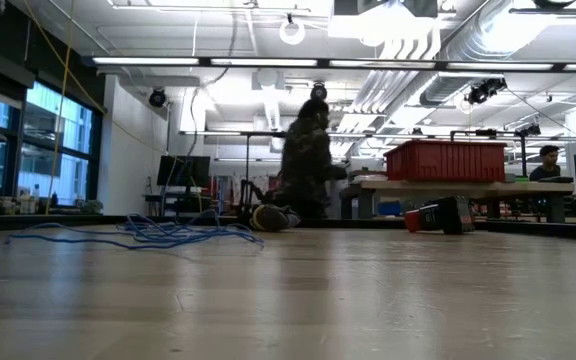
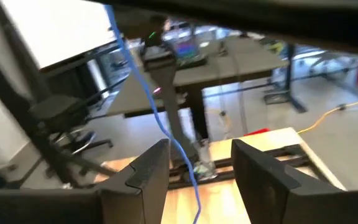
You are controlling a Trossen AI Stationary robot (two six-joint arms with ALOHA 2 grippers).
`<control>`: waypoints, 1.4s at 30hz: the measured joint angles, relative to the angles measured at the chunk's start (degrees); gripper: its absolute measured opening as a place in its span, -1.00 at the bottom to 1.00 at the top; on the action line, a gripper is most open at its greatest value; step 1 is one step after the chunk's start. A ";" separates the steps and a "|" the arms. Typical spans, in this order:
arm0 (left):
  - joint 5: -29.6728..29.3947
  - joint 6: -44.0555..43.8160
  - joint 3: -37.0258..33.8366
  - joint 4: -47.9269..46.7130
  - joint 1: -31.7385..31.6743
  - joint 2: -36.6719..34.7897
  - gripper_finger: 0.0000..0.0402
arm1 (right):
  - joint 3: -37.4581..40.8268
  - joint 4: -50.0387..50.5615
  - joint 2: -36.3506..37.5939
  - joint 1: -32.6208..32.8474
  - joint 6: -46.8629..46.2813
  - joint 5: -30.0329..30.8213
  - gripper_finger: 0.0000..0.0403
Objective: Coil cords
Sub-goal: Coil the blue wire onto the black spool
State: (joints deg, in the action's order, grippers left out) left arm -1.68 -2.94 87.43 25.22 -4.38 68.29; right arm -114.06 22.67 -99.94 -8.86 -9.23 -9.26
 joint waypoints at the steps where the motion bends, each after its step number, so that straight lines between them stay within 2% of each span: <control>1: 0.14 -0.02 0.29 -0.19 -0.27 -0.08 -1.00 | 0.02 0.07 -0.08 0.00 -0.09 -1.02 -0.18; 17: -0.31 -2.96 0.36 -1.71 -2.04 1.57 -1.00 | 0.02 -7.23 -3.09 -0.21 1.71 -3.96 -0.18; 28: -0.47 -4.25 0.42 -1.24 -3.81 1.58 -1.00 | 0.02 -8.70 -3.20 -0.04 1.64 -6.23 -0.18; 42: -0.10 -5.99 0.40 -0.24 -4.25 2.37 -1.00 | 0.02 -9.22 -3.24 0.28 2.66 -3.62 -0.18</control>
State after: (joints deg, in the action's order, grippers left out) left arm -1.78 -8.93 87.83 24.98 -8.62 70.65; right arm -114.04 13.45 -103.18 -8.58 -6.57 -12.88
